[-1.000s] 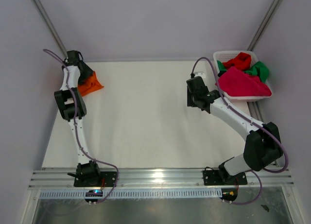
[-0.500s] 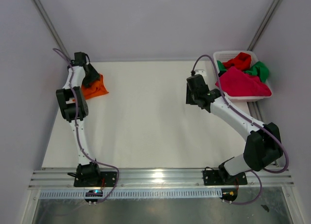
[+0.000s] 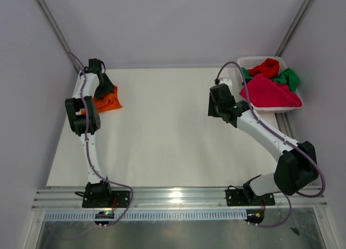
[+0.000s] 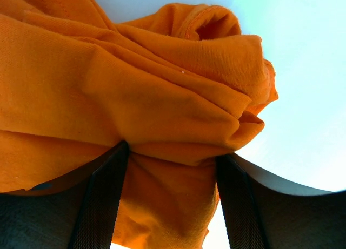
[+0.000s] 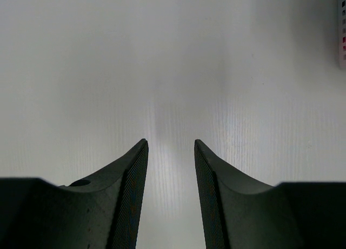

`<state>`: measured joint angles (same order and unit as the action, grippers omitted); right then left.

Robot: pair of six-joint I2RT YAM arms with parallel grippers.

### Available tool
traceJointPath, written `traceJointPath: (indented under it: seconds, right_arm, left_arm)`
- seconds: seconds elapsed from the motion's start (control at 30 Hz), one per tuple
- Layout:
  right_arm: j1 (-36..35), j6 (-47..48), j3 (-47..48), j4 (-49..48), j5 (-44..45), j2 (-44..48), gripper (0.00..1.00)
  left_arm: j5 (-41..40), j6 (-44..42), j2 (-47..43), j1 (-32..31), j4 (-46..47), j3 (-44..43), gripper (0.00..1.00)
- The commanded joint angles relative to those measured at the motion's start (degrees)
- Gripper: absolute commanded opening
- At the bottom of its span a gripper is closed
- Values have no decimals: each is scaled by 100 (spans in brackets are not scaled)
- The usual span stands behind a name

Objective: Fold and stack the t-shirts
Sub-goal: Put the neatly folded tshirt into the corner of the board with the left arm

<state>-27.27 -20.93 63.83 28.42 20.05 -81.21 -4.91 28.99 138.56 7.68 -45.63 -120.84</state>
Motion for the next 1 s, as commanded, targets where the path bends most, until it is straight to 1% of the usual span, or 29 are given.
traceJointPath:
  seconds: [0.0, 0.3, 0.4, 0.53, 0.67, 0.9, 0.97]
  right_arm:
    - [20, -25, -46, -118, 183, 290, 44]
    - [20, 36, -20, -4, 306, 413, 44]
    - [11, 27, -46, -12, 297, 439, 44]
    - [20, 10, -38, 5, 306, 430, 44]
    - [20, 18, -38, 14, 332, 448, 44]
    - [20, 71, -20, 40, 368, 431, 44]
    - [20, 63, -20, 40, 359, 396, 44]
  left_arm:
    - [-511, -113, 320, 32, -1264, 183, 66]
    - [-722, 282, 391, 304, -1528, 43, 66]
    - [-608, 291, 400, 488, -1537, -89, 66]
    - [-740, 274, 557, 594, -1756, -606, 66]
    - [-749, 203, 646, 682, -1792, -757, 66]
    - [-547, 133, 830, 884, -1845, -1117, 66]
    - [-284, 63, 778, 884, -1818, -1100, 66]
